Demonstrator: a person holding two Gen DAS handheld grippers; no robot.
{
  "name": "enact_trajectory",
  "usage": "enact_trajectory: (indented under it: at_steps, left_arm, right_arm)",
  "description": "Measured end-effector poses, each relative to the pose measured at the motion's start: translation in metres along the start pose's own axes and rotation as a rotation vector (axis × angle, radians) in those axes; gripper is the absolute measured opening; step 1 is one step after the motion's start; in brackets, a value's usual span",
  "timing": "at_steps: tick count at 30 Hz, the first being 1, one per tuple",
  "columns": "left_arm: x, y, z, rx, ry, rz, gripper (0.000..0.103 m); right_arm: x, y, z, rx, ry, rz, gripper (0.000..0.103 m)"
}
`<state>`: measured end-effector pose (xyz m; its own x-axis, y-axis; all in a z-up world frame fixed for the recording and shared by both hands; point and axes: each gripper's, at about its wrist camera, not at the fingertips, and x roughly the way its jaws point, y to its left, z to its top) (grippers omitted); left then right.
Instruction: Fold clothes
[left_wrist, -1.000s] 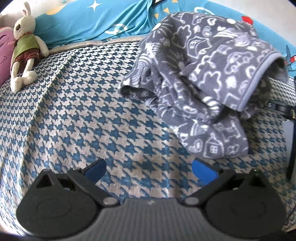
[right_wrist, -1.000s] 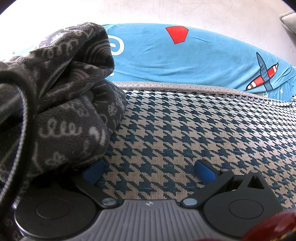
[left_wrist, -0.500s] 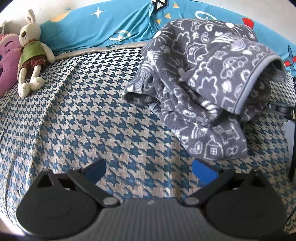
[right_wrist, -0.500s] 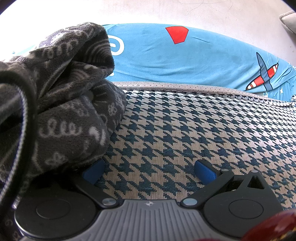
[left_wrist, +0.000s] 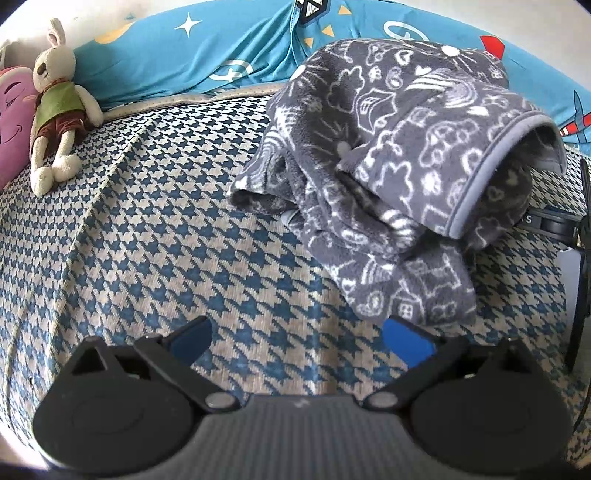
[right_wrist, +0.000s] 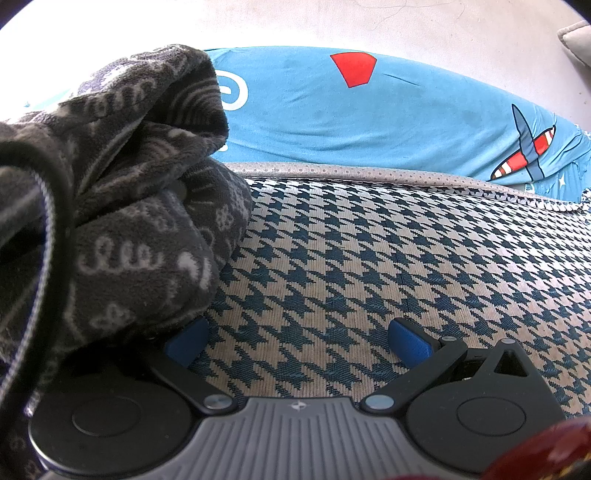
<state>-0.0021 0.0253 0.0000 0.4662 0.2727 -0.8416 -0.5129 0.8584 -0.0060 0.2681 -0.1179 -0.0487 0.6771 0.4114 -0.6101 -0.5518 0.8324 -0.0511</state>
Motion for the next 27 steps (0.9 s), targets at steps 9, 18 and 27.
enact_trajectory:
  at_steps: [9,18,27]
  left_arm:
    - [0.004,-0.001,0.003,-0.018,0.027,-0.008,0.103]
    - [-0.002,0.002,0.002,-0.036,0.008,0.010,0.103]
    - [-0.012,0.002,0.002,-0.039,-0.020,0.023,0.103]
  right_arm:
    - [0.000,0.000,0.000,0.000,0.000,0.000,0.103]
    - [-0.008,0.001,0.000,-0.005,0.036,-0.002,0.103]
    - [-0.035,0.009,-0.010,-0.013,0.138,-0.036,0.103]
